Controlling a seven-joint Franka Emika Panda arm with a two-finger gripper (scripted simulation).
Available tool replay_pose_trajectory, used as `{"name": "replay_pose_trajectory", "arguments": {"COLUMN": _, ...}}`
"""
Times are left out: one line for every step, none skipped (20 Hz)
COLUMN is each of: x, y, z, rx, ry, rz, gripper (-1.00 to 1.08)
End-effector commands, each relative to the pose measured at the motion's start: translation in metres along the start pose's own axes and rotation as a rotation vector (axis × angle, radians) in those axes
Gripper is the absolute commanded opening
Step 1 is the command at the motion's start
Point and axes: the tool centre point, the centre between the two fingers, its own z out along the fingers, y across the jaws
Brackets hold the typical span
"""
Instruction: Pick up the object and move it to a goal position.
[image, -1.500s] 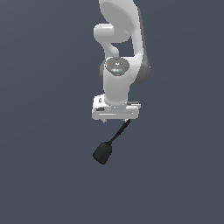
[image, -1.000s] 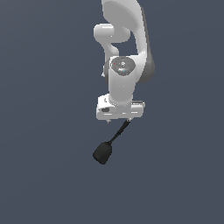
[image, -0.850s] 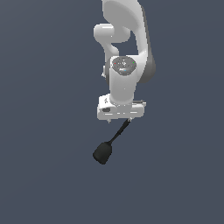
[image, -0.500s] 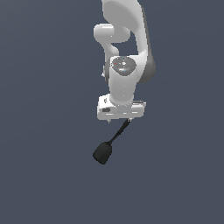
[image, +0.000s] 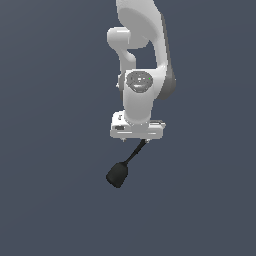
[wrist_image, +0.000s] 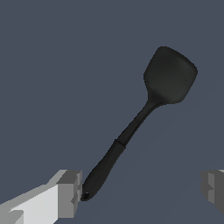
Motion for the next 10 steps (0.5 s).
{"name": "replay_pose_trajectory", "arguments": {"x": 0.002, "y": 0.002, "z": 0.007, "rx": 0.001, "ry": 0.002, "rz": 0.049, "gripper": 1.0}}
{"name": "replay_pose_trajectory", "arguments": {"x": 0.002, "y": 0.002, "z": 0.01, "rx": 0.001, "ry": 0.003, "rz": 0.072, "gripper": 1.0}}
{"name": "replay_pose_trajectory", "arguments": {"x": 0.003, "y": 0.003, "z": 0.013, "rx": 0.001, "ry": 0.004, "rz": 0.096, "gripper": 1.0}}
{"name": "replay_pose_trajectory", "arguments": {"x": 0.004, "y": 0.004, "z": 0.017, "rx": 0.001, "ry": 0.005, "rz": 0.122, "gripper": 1.0}}
{"name": "replay_pose_trajectory", "arguments": {"x": 0.005, "y": 0.005, "z": 0.02, "rx": 0.001, "ry": 0.006, "rz": 0.15, "gripper": 1.0}}
{"name": "replay_pose_trajectory", "arguments": {"x": 0.006, "y": 0.006, "z": 0.024, "rx": 0.001, "ry": 0.007, "rz": 0.179, "gripper": 1.0}}
{"name": "replay_pose_trajectory", "arguments": {"x": 0.007, "y": 0.007, "z": 0.028, "rx": 0.001, "ry": 0.009, "rz": 0.208, "gripper": 1.0}}
{"name": "replay_pose_trajectory", "arguments": {"x": 0.008, "y": 0.009, "z": 0.032, "rx": 0.0, "ry": 0.01, "rz": 0.238, "gripper": 1.0}}
{"name": "replay_pose_trajectory", "arguments": {"x": 0.009, "y": 0.01, "z": 0.036, "rx": 0.0, "ry": 0.012, "rz": 0.268, "gripper": 1.0}}
{"name": "replay_pose_trajectory", "arguments": {"x": 0.009, "y": 0.011, "z": 0.04, "rx": -0.001, "ry": 0.014, "rz": 0.296, "gripper": 1.0}}
